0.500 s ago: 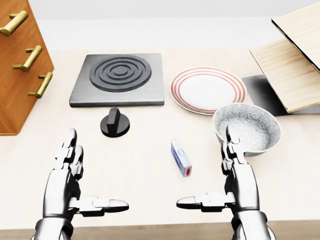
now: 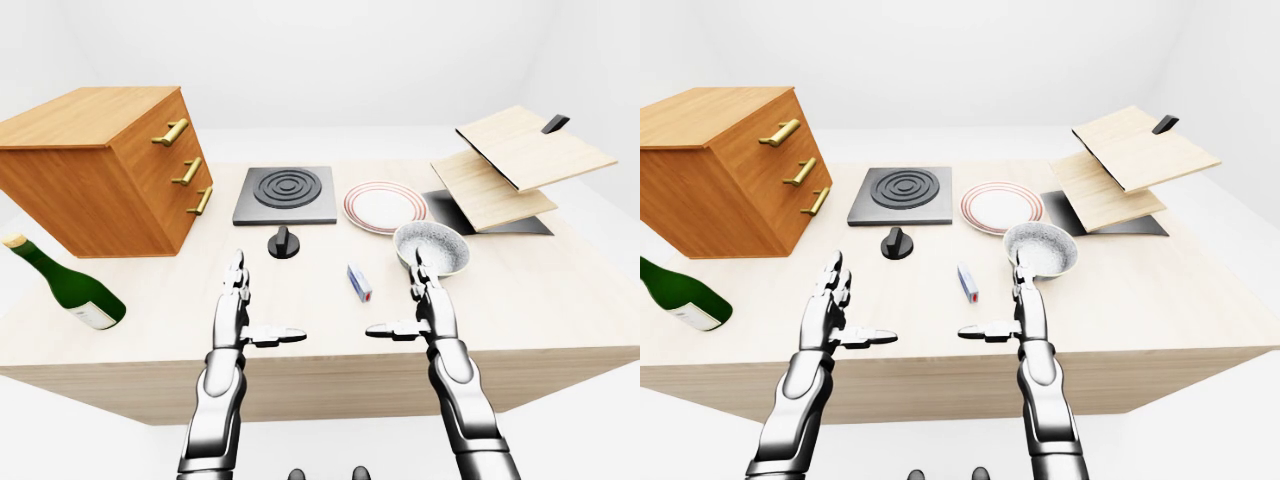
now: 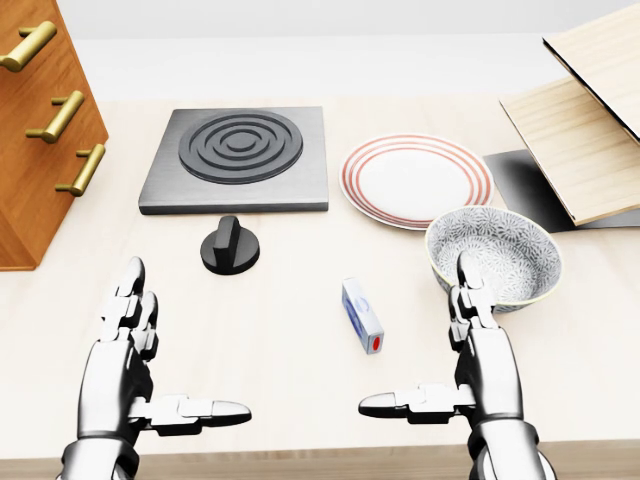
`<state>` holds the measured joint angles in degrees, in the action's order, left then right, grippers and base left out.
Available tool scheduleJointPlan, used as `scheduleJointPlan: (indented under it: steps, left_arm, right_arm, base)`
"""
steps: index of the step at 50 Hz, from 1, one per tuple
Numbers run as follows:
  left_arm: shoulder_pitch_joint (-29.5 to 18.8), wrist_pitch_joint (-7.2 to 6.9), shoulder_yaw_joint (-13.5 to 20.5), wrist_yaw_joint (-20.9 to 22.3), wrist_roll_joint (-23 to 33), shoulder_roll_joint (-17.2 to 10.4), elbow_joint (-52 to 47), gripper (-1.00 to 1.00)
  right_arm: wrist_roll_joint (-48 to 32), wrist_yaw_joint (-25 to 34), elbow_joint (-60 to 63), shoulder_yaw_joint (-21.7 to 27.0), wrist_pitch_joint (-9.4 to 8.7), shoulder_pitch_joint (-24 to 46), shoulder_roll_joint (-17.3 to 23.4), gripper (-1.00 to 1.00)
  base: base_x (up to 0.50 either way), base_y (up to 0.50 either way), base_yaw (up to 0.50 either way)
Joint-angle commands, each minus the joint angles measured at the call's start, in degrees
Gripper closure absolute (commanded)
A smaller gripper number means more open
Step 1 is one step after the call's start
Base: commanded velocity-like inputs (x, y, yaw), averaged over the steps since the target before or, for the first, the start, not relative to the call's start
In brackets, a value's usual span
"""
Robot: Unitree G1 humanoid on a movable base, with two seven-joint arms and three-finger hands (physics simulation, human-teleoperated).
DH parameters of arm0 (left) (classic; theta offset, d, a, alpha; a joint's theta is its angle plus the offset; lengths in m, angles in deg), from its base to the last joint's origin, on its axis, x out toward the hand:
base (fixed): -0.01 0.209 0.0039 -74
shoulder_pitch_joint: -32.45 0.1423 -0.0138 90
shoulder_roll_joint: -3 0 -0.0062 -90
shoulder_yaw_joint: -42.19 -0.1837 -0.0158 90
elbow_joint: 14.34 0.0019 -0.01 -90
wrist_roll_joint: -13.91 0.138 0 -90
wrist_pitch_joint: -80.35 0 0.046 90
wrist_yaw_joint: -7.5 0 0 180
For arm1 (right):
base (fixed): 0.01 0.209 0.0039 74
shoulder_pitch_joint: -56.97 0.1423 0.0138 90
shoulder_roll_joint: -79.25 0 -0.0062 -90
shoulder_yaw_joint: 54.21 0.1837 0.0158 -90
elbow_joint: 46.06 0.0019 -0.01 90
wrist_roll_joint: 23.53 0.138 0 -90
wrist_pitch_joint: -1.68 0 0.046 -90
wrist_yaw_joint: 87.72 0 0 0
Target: Pick up the cream cheese and put it in the bowl.
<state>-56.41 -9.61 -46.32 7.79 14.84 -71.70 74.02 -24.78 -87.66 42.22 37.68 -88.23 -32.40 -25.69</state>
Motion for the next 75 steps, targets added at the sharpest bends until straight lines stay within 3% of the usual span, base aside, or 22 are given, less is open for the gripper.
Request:
scheduleJointPlan:
  steps: [1,19,61,75]
  left_arm:
    - [0.09,-0.09,0.11,0.02,0.06,-0.05,-0.11,-1.00]
    - [-0.39,0.14,0.11,-0.01,0.31,-0.13,0.94,-1.00]
    - [-0.30,0.41,0.02,-0.05,0.72,-0.13,1.18,-1.00]
    - [-0.11,-0.51,-0.58,-0.11,1.03,0.21,0.12,-1.00]
  right_arm:
    - [0.04,0.14,-0.38,0.14,-0.91,0.32,0.06,-1.00]
    - [-0.01,0.04,-0.92,0.11,-1.33,0.58,0.08,-1.00]
    - [-0.41,0.36,-2.33,-0.04,-0.49,0.89,0.16,-1.00]
    - [-1.98,-0.35,-1.64,-0.74,-0.17,0.78,-0.07,-1.00]
  base:
    - [0.00,0.00,0.00]
    - [0.00,-0.02,0.00]
    - [0.00,-0.33,0.00]
    - [0.00,-0.20,0.00]
